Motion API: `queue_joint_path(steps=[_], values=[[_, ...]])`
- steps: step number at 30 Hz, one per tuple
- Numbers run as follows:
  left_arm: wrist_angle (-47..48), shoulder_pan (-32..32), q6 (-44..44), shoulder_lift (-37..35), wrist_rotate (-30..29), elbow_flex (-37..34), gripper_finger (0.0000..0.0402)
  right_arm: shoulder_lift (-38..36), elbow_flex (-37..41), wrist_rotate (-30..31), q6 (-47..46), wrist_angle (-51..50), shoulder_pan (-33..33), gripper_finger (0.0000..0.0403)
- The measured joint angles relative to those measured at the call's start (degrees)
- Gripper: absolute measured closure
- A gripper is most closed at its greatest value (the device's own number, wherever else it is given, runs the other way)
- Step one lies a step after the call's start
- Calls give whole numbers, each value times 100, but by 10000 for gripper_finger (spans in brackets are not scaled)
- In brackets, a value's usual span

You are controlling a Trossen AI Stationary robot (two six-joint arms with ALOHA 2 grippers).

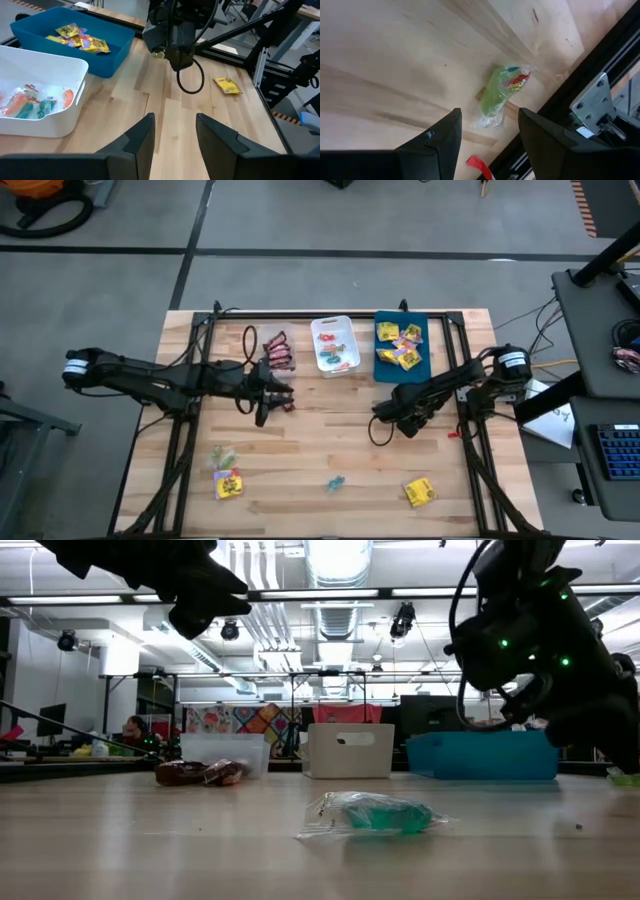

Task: Sort candy
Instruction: Put the middle right green jelly candy into the white bin

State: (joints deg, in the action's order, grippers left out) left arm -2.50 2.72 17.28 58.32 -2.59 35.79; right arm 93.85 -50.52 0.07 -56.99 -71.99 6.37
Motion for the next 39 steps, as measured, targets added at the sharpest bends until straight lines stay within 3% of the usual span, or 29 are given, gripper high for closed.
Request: queue_joint_path(steps=[10, 21, 30, 39], values=[[-4, 0, -17, 5, -148, 0, 275, -14, 411, -25, 102, 703, 0, 234], [-4, 0, -20, 7, -210, 0, 275, -14, 422, -26, 175, 791, 0, 385], [-4, 0, -20, 7, -208, 1, 275, -108, 420, 23, 257, 746, 15, 390], [-11, 0, 47, 56, -208, 2, 275, -894, -135, 31, 393, 831, 264, 391]])
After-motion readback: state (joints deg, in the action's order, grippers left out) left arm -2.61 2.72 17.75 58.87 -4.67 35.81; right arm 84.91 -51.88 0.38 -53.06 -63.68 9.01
